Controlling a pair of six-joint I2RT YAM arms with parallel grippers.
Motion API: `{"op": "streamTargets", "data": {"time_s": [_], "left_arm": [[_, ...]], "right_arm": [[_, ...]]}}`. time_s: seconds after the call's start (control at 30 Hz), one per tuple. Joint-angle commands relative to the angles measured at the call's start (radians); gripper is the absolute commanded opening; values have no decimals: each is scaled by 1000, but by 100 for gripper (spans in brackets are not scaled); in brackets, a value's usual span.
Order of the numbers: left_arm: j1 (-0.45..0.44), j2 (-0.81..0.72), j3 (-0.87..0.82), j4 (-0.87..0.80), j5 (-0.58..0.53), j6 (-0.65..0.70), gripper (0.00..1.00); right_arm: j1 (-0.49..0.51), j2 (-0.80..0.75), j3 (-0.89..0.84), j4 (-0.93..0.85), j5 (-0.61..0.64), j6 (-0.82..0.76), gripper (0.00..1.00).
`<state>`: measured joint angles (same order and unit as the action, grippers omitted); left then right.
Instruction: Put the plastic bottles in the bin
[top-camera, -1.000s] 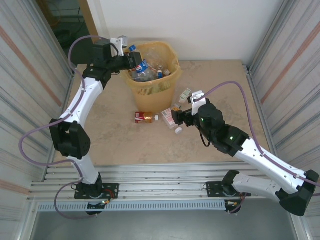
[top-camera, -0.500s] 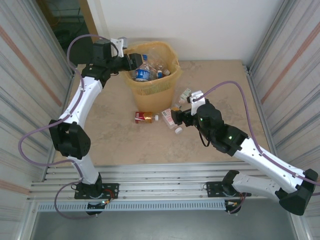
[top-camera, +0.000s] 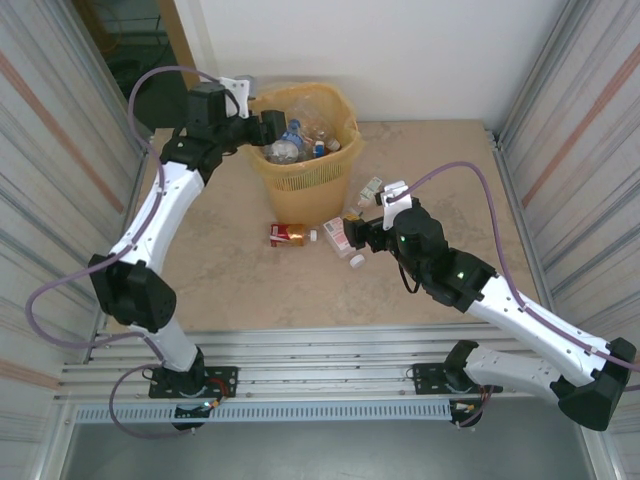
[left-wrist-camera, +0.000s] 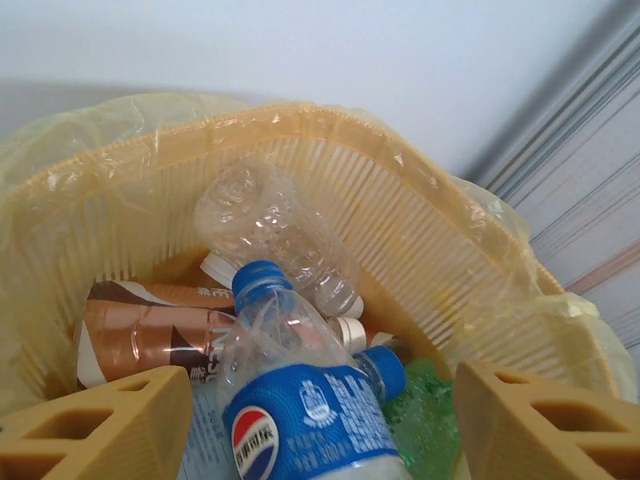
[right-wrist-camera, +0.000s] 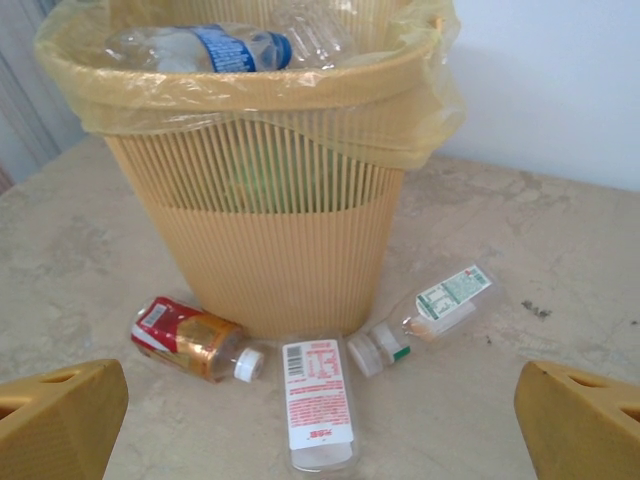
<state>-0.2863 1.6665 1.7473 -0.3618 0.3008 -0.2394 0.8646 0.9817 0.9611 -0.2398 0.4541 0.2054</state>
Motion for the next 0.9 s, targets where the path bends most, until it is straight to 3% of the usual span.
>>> {"op": "streamTargets", "data": {"time_s": [0.0, 0.37, 0.87], "left_arm": [[-16, -101, -52, 57, -54, 32, 73], [-55, -406, -359, 220, -189, 25, 96], [-53, -777, -820, 333, -399, -10, 99]], "right_arm": [[7, 2, 10, -8, 77, 41, 98], [-44, 47, 17, -34, 79, 104, 98], [-68, 97, -13, 22, 143, 144, 98]]}}
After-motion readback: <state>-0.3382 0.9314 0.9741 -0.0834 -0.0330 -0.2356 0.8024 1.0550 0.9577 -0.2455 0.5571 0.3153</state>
